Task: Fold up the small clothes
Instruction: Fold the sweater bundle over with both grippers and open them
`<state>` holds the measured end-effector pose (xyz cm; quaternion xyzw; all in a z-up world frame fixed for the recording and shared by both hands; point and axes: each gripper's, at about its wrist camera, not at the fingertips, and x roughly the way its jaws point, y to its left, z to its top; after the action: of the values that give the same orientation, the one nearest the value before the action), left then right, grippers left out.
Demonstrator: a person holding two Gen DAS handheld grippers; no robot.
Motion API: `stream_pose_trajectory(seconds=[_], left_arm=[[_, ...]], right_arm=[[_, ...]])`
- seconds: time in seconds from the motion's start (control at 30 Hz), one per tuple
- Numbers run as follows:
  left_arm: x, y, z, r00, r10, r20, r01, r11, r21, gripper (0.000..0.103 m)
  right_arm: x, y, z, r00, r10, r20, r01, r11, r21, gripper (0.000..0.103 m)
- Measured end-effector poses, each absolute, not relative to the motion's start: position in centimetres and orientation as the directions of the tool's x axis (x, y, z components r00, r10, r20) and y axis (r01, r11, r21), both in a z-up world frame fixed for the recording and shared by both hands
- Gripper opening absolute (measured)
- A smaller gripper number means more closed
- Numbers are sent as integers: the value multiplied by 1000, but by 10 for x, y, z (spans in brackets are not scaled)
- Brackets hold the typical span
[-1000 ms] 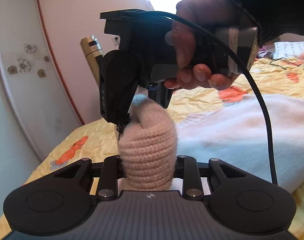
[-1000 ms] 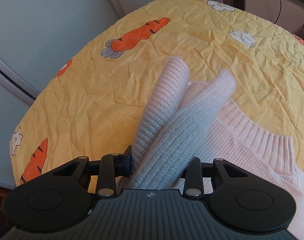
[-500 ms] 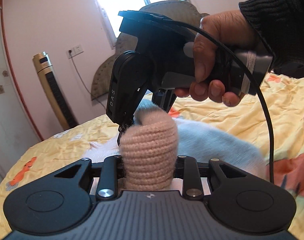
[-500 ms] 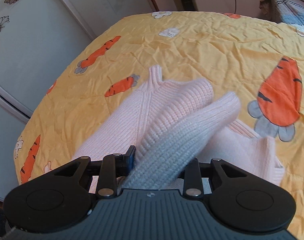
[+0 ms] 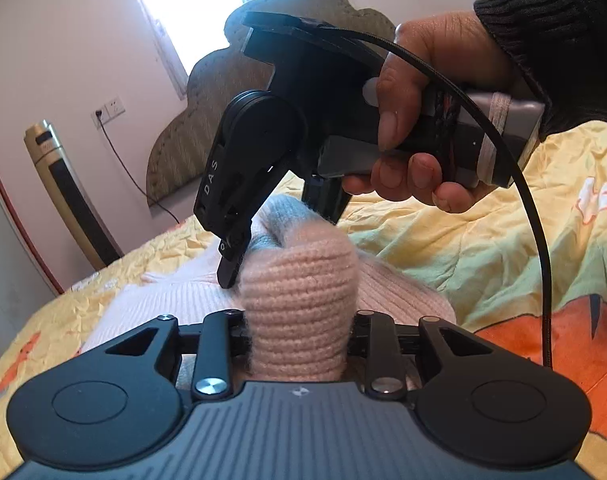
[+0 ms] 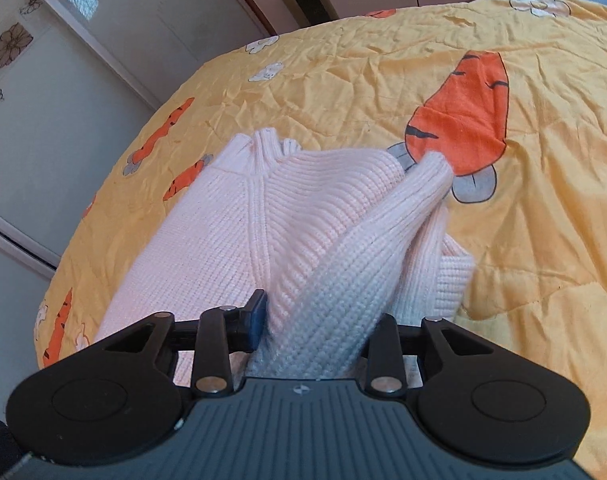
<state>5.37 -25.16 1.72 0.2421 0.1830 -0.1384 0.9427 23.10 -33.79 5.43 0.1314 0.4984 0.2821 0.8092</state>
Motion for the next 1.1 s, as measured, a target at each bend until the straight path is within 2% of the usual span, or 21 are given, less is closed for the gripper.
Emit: stream_pose_trajectory(seconds=[0.13,0.17,0.23,0.27,0.33,0.43,0.53,0.67,0.7,0.73,0.77,0.8,0.97,1.03,1.1], left_arm=[[28,-211,39,853,-370,-368,494,799,343,57],[18,-197,47,846,-410,-340,514,797,318,69],[-3,-164,63,849,-464,-252,522,812,263,86],[-11,-149,67,861,-465,-206,505,827,247,92],[-18,-129,66,886,-426,-181,461,848,260,93],[-5,-115,49,912,-308,-271,387,866,316,93],[11,-105,33,920,-174,-351,295,897,329,93],[25,-95,26,886,-179,-428,312,913,263,94],[28,-96,24,874,-186,-448,325,911,254,93],[29,-96,25,854,-219,-473,360,904,232,93],[28,-96,25,849,-237,-473,374,901,220,93],[27,-95,26,852,-242,-465,376,900,220,93],[48,-84,18,826,-211,-523,337,928,158,94],[47,-85,17,832,-204,-516,335,926,173,93],[45,-88,16,839,-195,-508,328,926,186,90]], right_arm=[[226,-363,51,344,644,-683,-236,763,602,51],[222,-373,55,368,648,-667,-212,757,618,52],[207,-396,69,460,614,-642,-167,770,616,65],[198,-406,78,517,588,-622,-144,776,614,66],[180,-419,92,589,572,-571,-130,764,632,66],[167,-410,97,548,667,-506,-184,686,704,71],[171,-378,90,479,669,-568,-201,714,671,72],[186,-356,68,429,645,-632,-144,740,657,72],[188,-352,63,429,640,-637,-141,744,653,67],[189,-348,60,432,629,-646,-142,755,640,52],[190,-343,57,439,611,-658,-153,773,616,42],[190,-342,55,446,587,-676,-155,795,587,28],[187,-349,54,443,596,-670,-149,786,600,28],[187,-346,56,441,578,-687,-149,802,578,36],[188,-341,56,441,565,-697,-159,814,559,38]])
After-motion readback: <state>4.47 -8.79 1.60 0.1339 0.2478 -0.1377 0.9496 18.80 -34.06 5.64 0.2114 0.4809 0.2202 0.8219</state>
